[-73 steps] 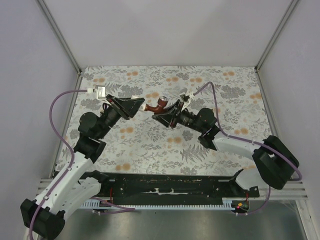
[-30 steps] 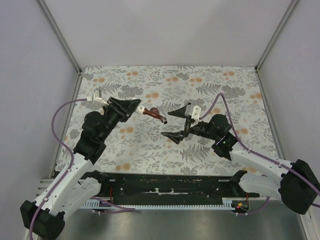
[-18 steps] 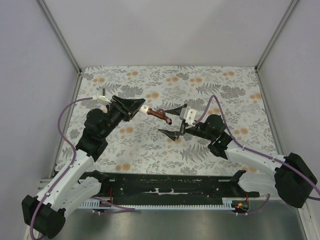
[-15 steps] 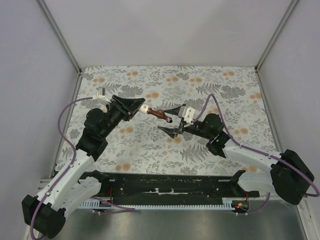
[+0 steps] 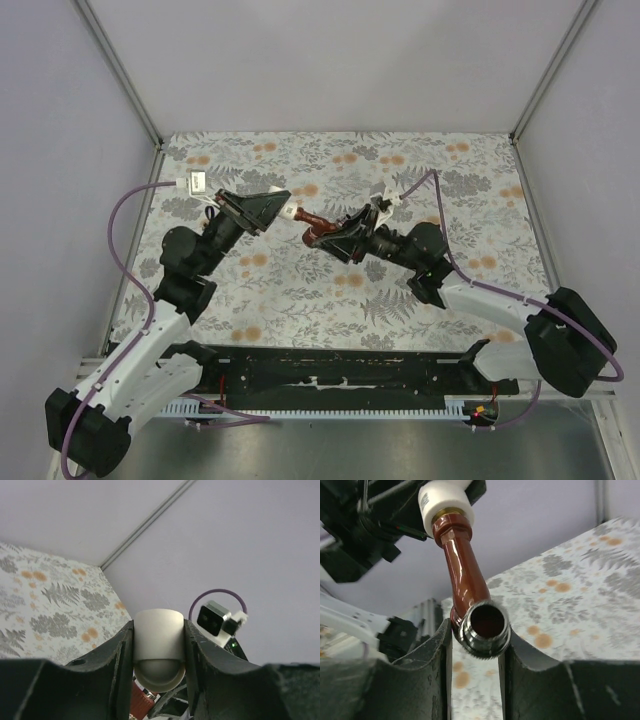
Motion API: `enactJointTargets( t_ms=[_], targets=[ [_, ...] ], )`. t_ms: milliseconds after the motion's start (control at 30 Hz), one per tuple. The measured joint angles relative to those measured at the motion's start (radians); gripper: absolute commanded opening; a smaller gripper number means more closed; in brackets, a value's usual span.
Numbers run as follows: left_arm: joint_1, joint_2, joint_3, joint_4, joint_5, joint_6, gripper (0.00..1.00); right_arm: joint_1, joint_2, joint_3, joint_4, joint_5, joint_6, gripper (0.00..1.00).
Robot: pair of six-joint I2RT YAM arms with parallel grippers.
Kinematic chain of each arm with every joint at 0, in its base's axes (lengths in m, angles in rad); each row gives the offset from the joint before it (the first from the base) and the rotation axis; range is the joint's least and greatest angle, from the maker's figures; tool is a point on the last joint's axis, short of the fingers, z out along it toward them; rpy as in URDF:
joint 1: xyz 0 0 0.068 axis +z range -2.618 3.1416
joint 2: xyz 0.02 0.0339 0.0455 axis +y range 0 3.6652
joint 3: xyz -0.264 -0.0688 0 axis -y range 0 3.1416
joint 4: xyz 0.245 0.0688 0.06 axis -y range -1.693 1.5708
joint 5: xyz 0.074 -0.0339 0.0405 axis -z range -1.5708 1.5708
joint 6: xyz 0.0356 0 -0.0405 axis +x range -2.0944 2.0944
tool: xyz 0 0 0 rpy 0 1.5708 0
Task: Install the water faucets
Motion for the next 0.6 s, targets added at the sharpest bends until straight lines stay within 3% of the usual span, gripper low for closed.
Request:
enactJointTargets(
  t_ms=[267,333,533,600],
  targets=[
    [0.003,0.0,-0.004,0.142,0.077,0.328,0.02,-0.085,0.136,0.0,0.23,-0.041,0.605,0.0],
    [0.003,0.0,-0.004,0.146,0.103,0.383,0.02,-0.096,0.185,0.001,0.287,-0.042,0.725,0.05],
    [0.002,-0.012,0.002,0.089,0.12,0.458,0.02,-0.113,0.238,0.013,0.329,-0.063,0.865,0.2],
    [0.002,-0.025,0.01,0.055,0.12,0.474,0.02,-0.117,0.233,0.013,0.331,-0.071,0.867,0.31]
  ],
)
